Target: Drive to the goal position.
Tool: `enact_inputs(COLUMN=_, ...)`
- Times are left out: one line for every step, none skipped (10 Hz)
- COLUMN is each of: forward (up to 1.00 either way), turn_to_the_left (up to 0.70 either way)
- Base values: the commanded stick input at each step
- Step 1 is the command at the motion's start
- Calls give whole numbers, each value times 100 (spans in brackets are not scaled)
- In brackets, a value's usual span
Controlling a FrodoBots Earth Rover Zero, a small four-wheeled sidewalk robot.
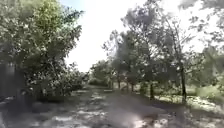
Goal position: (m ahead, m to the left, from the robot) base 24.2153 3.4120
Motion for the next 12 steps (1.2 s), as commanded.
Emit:
enact_inputs(forward=70, turn_to_the_left=0)
enact_inputs(forward=70, turn_to_the_left=0)
enact_inputs(forward=70, turn_to_the_left=0)
enact_inputs(forward=70, turn_to_the_left=0)
enact_inputs(forward=70, turn_to_the_left=0)
enact_inputs(forward=70, turn_to_the_left=0)
enact_inputs(forward=70, turn_to_the_left=0)
enact_inputs(forward=70, turn_to_the_left=0)
enact_inputs(forward=70, turn_to_the_left=0)
enact_inputs(forward=70, turn_to_the_left=0)
enact_inputs(forward=70, turn_to_the_left=0)
enact_inputs(forward=70, turn_to_the_left=0)
